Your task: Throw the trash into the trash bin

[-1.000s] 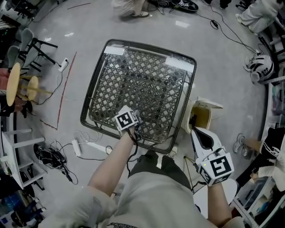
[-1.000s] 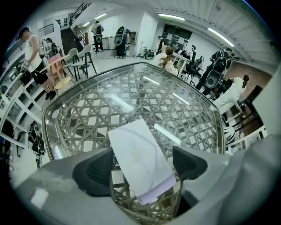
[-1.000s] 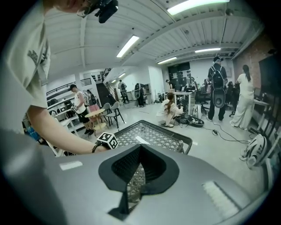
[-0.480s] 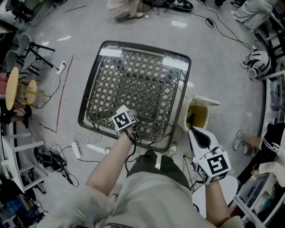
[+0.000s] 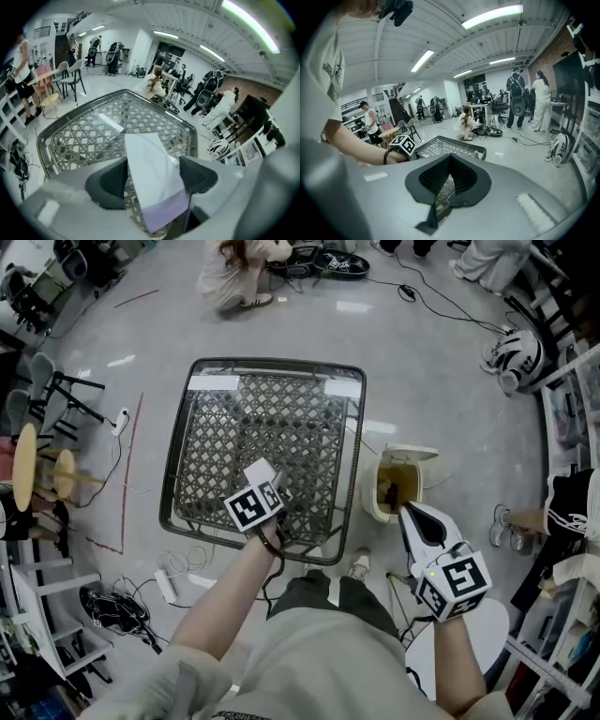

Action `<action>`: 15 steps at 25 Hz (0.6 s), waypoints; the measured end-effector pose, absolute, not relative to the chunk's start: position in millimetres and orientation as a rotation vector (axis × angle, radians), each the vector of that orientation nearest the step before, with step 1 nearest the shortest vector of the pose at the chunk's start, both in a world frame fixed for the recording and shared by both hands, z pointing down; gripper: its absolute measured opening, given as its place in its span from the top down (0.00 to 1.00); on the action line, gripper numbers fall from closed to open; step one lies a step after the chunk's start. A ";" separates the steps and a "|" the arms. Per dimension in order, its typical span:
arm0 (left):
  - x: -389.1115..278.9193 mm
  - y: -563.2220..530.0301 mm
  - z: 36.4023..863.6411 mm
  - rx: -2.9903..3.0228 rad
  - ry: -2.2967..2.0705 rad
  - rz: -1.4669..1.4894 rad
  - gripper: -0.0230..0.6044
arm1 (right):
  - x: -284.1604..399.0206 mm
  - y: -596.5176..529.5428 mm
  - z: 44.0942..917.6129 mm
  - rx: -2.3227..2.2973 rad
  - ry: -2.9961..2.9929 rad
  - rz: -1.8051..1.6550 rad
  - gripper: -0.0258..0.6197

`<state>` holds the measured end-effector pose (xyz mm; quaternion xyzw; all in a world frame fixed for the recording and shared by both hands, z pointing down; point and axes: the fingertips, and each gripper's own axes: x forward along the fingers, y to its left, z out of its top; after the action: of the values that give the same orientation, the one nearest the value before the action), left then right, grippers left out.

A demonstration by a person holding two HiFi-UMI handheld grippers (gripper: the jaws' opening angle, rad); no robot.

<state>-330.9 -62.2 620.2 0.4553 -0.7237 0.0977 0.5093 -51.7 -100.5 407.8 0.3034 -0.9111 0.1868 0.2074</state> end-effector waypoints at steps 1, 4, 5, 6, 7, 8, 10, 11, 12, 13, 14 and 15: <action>-324.8 -71.0 609.5 1.125 -1.740 0.216 0.39 | -46.0 -101.1 405.7 0.870 -2.540 0.534 0.96; -295.5 -103.5 577.5 1.252 -1.707 0.183 0.39 | -24.4 -105.3 399.4 0.953 -2.551 0.568 0.96; -282.2 -113.9 568.5 1.303 -1.686 0.186 0.39 | -15.6 -107.2 397.8 0.981 -2.550 0.570 0.96; -268.7 -123.3 560.9 1.353 -1.664 0.198 0.39 | -7.0 -109.4 396.3 1.005 -2.547 0.570 0.96; -255.7 -131.6 554.4 1.401 -1.646 0.217 0.39 | 1.2 -111.7 394.8 1.028 -2.544 0.569 0.96; -243.2 -138.9 548.5 1.447 -1.630 0.241 0.39 | 8.9 -114.0 393.2 1.049 -2.542 0.567 0.96; -217.1 -152.1 537.7 1.542 -1.596 0.288 0.40 | 24.5 -117.6 390.3 1.096 -2.537 0.562 0.96; -202.7 -158.3 532.9 1.590 -1.573 0.310 0.41 | 32.8 -119.1 389.0 1.124 -2.531 0.559 0.96; -187.6 -163.7 528.9 1.635 -1.546 0.331 0.41 | 41.4 -120.5 387.9 1.151 -2.525 0.558 0.96; -171.8 -168.2 526.0 1.674 -1.515 0.349 0.41 | 50.2 -121.9 387.0 1.178 -2.519 0.559 0.96; -155.8 -171.5 524.4 1.708 -1.482 0.367 0.42 | 59.3 -123.0 386.5 1.202 -2.513 0.564 0.96; -140.3 -173.8 524.6 1.736 -1.450 0.388 0.42 | 68.2 -123.5 386.6 1.225 -2.507 0.572 0.96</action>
<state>-140.3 -173.8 524.6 0.6896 -0.5762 0.1540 0.4109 68.2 -123.5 386.6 0.4254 -0.8708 0.1985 0.1461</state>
